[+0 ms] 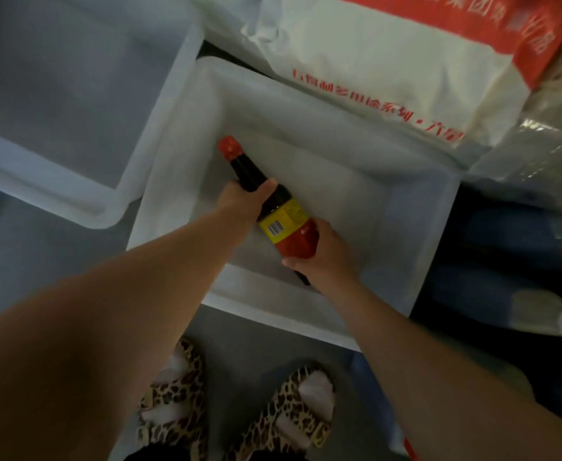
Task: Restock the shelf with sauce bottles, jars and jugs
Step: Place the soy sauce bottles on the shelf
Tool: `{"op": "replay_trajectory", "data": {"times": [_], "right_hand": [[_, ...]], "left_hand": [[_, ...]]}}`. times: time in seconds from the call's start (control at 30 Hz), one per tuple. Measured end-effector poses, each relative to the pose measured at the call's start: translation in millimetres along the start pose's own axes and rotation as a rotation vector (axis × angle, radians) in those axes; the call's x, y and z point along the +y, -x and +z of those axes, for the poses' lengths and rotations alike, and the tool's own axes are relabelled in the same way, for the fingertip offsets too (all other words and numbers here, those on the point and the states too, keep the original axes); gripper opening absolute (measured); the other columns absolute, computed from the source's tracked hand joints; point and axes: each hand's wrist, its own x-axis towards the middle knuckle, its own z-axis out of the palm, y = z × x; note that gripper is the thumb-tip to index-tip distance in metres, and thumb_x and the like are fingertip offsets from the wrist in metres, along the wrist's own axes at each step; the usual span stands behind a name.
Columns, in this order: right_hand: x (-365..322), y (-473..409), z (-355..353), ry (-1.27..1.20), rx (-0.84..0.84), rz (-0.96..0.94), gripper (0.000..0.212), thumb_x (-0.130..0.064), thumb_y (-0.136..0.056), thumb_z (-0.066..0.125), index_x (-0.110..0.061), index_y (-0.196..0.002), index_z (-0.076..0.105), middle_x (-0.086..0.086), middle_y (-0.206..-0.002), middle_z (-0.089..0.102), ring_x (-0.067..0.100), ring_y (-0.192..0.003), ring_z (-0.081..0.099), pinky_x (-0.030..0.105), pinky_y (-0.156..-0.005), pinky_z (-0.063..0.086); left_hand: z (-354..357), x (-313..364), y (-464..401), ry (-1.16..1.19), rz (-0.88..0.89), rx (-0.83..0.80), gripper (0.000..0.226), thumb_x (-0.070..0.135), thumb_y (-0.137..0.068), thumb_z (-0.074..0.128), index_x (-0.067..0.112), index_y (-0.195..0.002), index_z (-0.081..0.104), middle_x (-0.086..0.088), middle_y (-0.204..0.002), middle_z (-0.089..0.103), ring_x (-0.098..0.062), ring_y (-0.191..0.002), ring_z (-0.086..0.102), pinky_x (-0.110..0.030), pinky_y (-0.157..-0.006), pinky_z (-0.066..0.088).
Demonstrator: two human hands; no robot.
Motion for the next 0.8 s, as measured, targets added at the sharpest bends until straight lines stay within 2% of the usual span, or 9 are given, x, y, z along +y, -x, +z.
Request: {"op": "replay_trajectory", "data": {"times": [0.13,0.27,0.33,0.4,0.43,0.5,0.6,0.7,0.8], "right_hand": [[0.4,0.5,8.3,-0.017,0.035,0.011,0.096,-0.040,-0.056,0.095,-0.024,-0.137,0.047,0.005,-0.125,0.063,0.028,-0.114,0.060,0.044,-0.096,0.051],[-5.5,31.2,7.0,-0.168,-0.022,0.011,0.087,-0.034,-0.056,0.094,-0.029,-0.131,0.051,-0.003,-0.117,0.065,0.021,-0.106,0.064,0.046,-0.094,0.054],[-14.9,60.7,-3.8,-0.224,-0.064,-0.017,0.079,-0.030,-0.063,0.092,-0.030,-0.130,0.051,-0.007,-0.112,0.065,0.014,-0.100,0.065,0.039,-0.091,0.056],[-28.2,95.2,-23.8,-0.295,-0.100,-0.031,0.074,-0.029,-0.068,0.090,-0.033,-0.129,0.049,-0.014,-0.106,0.063,0.004,-0.093,0.063,0.024,-0.079,0.053],[-35.4,113.4,-36.2,-0.334,-0.119,-0.030,0.074,-0.029,-0.068,0.090,-0.035,-0.128,0.047,-0.016,-0.104,0.061,-0.001,-0.091,0.061,0.018,-0.074,0.049],[-50.6,151.0,-63.1,-0.401,-0.162,-0.024,0.075,-0.032,-0.068,0.091,-0.036,-0.125,0.044,-0.017,-0.104,0.059,-0.002,-0.092,0.060,0.015,-0.071,0.045],[-75.4,209.2,-107.6,-0.530,-0.284,-0.003,0.072,-0.029,-0.071,0.089,-0.031,-0.127,0.044,-0.010,-0.114,0.060,0.004,-0.098,0.063,0.020,-0.073,0.050],[-98.6,267.1,-153.3,-0.688,-0.377,0.042,0.072,-0.030,-0.071,0.087,-0.025,-0.131,0.047,0.002,-0.123,0.064,0.021,-0.104,0.068,0.033,-0.081,0.058],[-120.2,320.0,-194.4,-0.782,-0.381,0.053,0.077,-0.032,-0.065,0.092,-0.022,-0.131,0.053,0.008,-0.125,0.067,0.029,-0.110,0.069,0.051,-0.097,0.054]], "left_hand": [[-1.0,-6.0,-2.6,0.074,-0.013,-0.024,0.058,0.039,-0.079,0.080,0.007,-0.124,0.062,-0.010,-0.113,0.069,-0.026,-0.099,0.068,-0.042,-0.092,0.056],[-21.6,-2.2,20.4,0.100,-0.045,-0.057,0.058,0.031,-0.076,0.083,0.006,-0.123,0.060,-0.011,-0.114,0.068,-0.024,-0.097,0.068,-0.040,-0.088,0.057],[-39.6,5.5,45.0,0.129,-0.066,-0.091,0.051,0.026,-0.078,0.081,0.008,-0.121,0.058,-0.008,-0.110,0.068,-0.022,-0.092,0.067,-0.034,-0.078,0.057],[-60.3,18.0,77.7,0.173,-0.100,-0.136,0.045,0.026,-0.080,0.079,0.015,-0.118,0.056,-0.006,-0.104,0.068,-0.018,-0.087,0.066,-0.029,-0.071,0.052],[-70.5,26.3,96.5,0.199,-0.113,-0.156,0.044,0.028,-0.081,0.078,0.017,-0.117,0.056,-0.004,-0.101,0.068,-0.017,-0.086,0.065,-0.028,-0.070,0.051],[-90.2,45.6,137.1,0.255,-0.115,-0.176,0.045,0.030,-0.080,0.078,0.018,-0.117,0.055,-0.004,-0.099,0.069,-0.017,-0.089,0.066,-0.032,-0.078,0.052],[-114.2,81.0,202.9,0.357,-0.116,-0.210,0.047,0.027,-0.080,0.078,0.014,-0.119,0.055,-0.010,-0.107,0.070,-0.024,-0.096,0.068,-0.040,-0.089,0.054],[-137.7,122.2,269.9,0.392,-0.089,-0.274,0.032,0.025,-0.083,0.074,0.011,-0.111,0.063,-0.011,-0.107,0.072,-0.026,-0.099,0.067,-0.034,-0.080,0.054],[-163.5,168.0,335.1,0.351,-0.028,-0.340,0.038,0.024,-0.085,0.070,0.009,-0.119,0.062,-0.010,-0.111,0.070,-0.025,-0.103,0.066,-0.034,-0.077,0.053]]}}
